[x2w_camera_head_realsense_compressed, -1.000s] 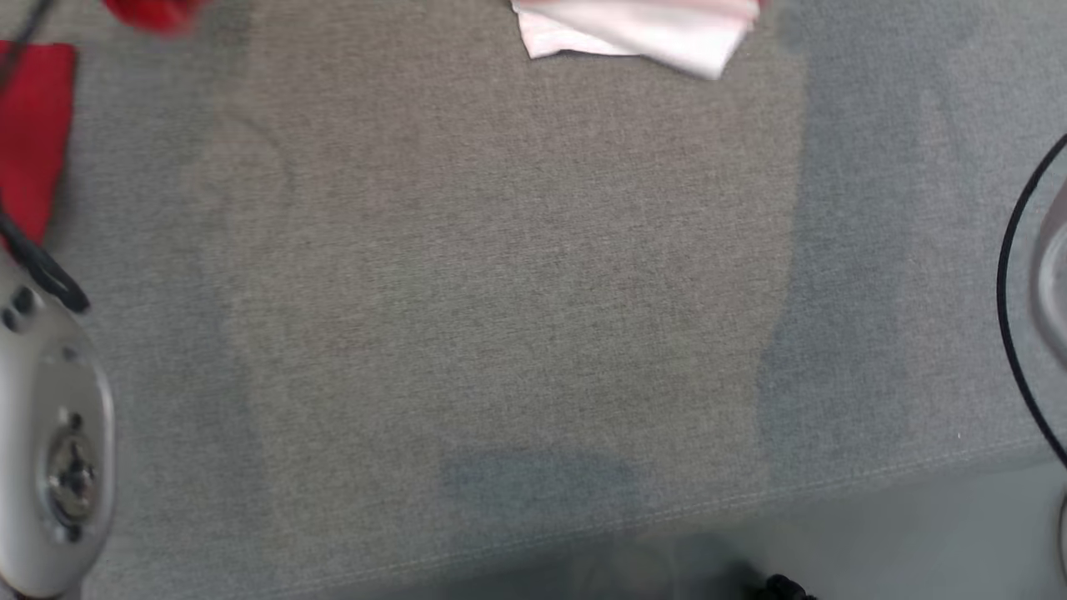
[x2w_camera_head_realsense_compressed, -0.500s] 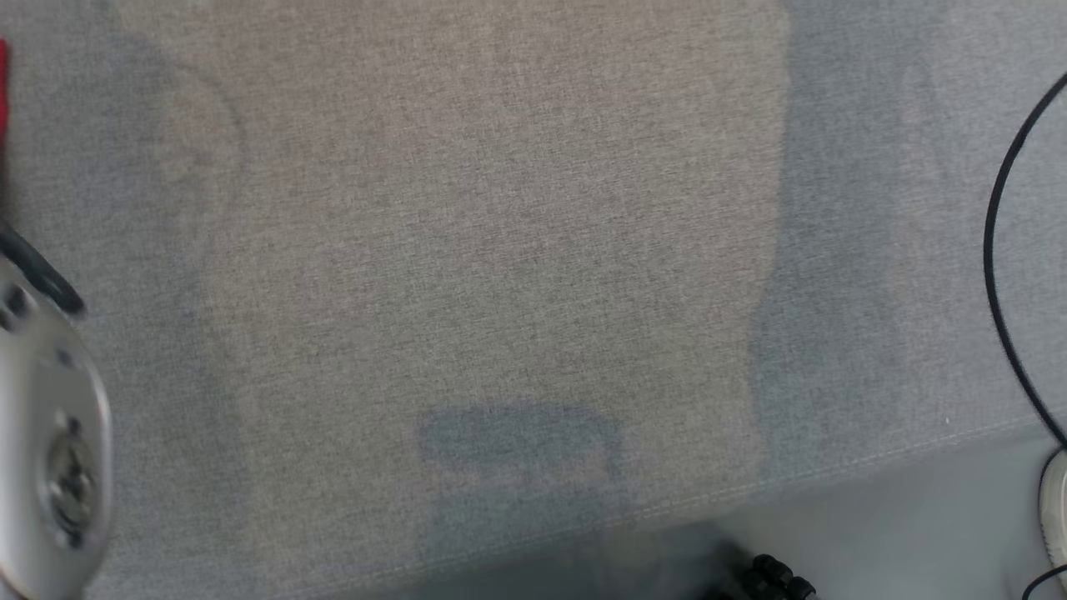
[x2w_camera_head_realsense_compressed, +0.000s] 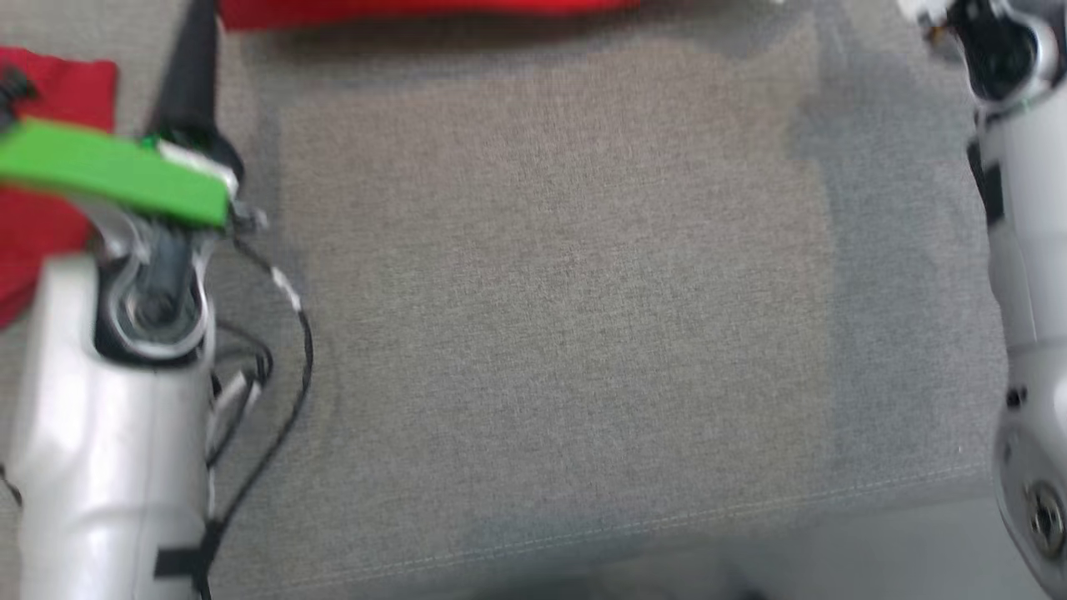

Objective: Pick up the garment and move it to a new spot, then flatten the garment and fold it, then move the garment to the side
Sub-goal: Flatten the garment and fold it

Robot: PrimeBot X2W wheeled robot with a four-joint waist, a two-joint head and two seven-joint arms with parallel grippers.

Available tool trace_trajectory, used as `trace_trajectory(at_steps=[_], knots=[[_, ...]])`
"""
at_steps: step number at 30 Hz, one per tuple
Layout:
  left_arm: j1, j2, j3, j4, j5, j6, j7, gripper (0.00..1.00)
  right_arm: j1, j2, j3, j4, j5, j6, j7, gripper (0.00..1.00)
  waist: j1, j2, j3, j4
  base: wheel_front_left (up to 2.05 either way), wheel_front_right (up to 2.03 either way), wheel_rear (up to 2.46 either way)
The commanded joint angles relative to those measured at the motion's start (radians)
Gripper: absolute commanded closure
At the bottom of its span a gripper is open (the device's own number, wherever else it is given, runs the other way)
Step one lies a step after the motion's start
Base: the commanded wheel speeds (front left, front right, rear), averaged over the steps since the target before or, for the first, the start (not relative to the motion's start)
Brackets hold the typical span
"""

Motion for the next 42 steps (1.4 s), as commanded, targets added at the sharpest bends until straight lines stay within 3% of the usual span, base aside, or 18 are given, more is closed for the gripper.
trace_trajectory(at_steps=[1,7,11,17,23,28,33,42], knots=[[0.080,0.012,-0.019,0.005,0.030,-0.002,-0.004,1.00,0.104,-0.044,0.019,-0.077,0.037,0.000,0.082,1.00,-0.0001,-0.0001,-0.138,0.049,0.00,0.00,0.00],[0.255,-0.007,-0.035,0.012,0.034,0.067,-0.005,1.00,0.420,-0.096,-0.012,-0.383,0.087,0.000,0.350,1.00,-0.0001,-0.0001,-0.239,0.063,0.00,0.00,0.00],[0.346,-0.013,-0.054,0.011,0.052,0.107,-0.007,1.00,0.597,-0.070,-0.068,-0.560,0.076,0.000,0.474,1.00,-0.0001,-0.0001,-0.285,0.067,0.00,0.00,0.00],[0.460,-0.001,-0.092,0.019,0.102,0.127,-0.015,1.00,0.764,-0.026,-0.128,-0.721,0.059,0.000,0.577,1.00,-0.0001,-0.0001,-0.335,0.062,0.00,0.00,0.00],[0.568,0.016,-0.126,0.012,0.157,0.164,-0.035,1.00,0.899,0.025,-0.176,-0.837,0.066,0.000,0.670,1.00,-0.0001,-0.0001,-0.377,0.054,0.00,0.00,0.00],[0.627,0.075,-0.196,0.003,0.285,0.219,-0.037,1.00,0.996,0.051,-0.205,-0.904,0.077,0.000,0.737,1.00,-0.0001,-0.0001,-0.395,0.052,0.00,0.00,0.00],[0.682,0.122,-0.251,-0.027,0.369,0.286,-0.008,1.00,1.092,0.033,-0.194,-0.965,0.071,0.000,0.797,1.00,-0.0001,-0.0001,-0.411,0.048,0.00,0.00,0.00],[0.766,0.226,-0.298,-0.129,0.450,0.368,0.083,1.00,1.209,0.016,-0.161,-1.025,0.111,0.000,0.874,1.00,-0.0001,-0.0001,-0.408,0.051,0.00,0.00,0.00]])
